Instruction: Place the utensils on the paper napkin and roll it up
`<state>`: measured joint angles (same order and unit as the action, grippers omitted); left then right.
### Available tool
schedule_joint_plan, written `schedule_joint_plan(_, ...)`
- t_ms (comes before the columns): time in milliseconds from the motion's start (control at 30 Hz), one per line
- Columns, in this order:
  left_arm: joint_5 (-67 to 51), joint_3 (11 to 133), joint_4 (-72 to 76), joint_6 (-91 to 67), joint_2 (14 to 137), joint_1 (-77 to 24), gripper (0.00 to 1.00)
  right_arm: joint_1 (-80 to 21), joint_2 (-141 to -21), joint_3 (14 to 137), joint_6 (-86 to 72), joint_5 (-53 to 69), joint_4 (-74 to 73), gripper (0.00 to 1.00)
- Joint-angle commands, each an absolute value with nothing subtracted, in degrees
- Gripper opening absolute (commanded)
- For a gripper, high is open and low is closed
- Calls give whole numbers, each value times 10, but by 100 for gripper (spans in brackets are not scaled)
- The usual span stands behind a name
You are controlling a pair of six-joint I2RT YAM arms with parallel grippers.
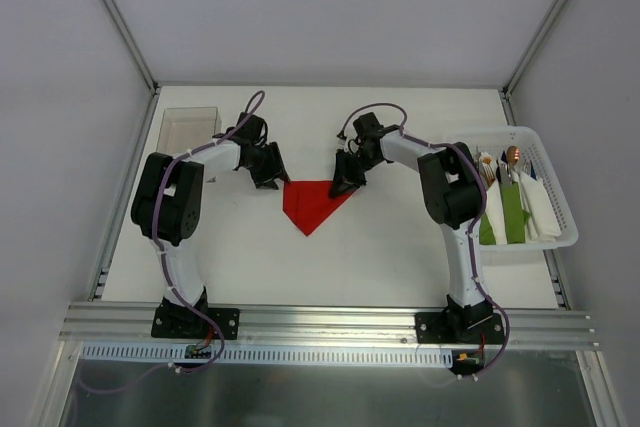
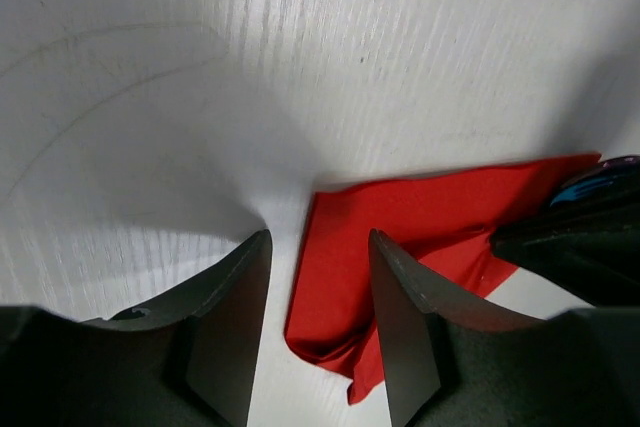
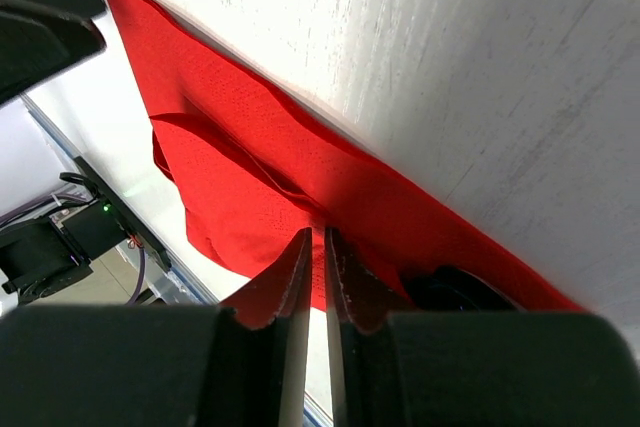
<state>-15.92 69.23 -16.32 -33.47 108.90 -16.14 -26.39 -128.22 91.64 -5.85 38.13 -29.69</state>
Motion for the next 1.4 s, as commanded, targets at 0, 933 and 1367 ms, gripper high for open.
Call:
schedule_joint_plan(0, -156, 721, -172, -318, 1105, -167, 45, -265, -1295, 930, -47, 339, -314, 13)
schedule_joint_plan(933, -193, 697, -171, -334, 1041, -189, 2, -272, -1304, 947, -46, 317, -337, 8)
schedule_joint_plan(1367, -279, 702, -163, -336, 1048, -234, 0, -272, -1306, 951, -53, 311, -339, 6)
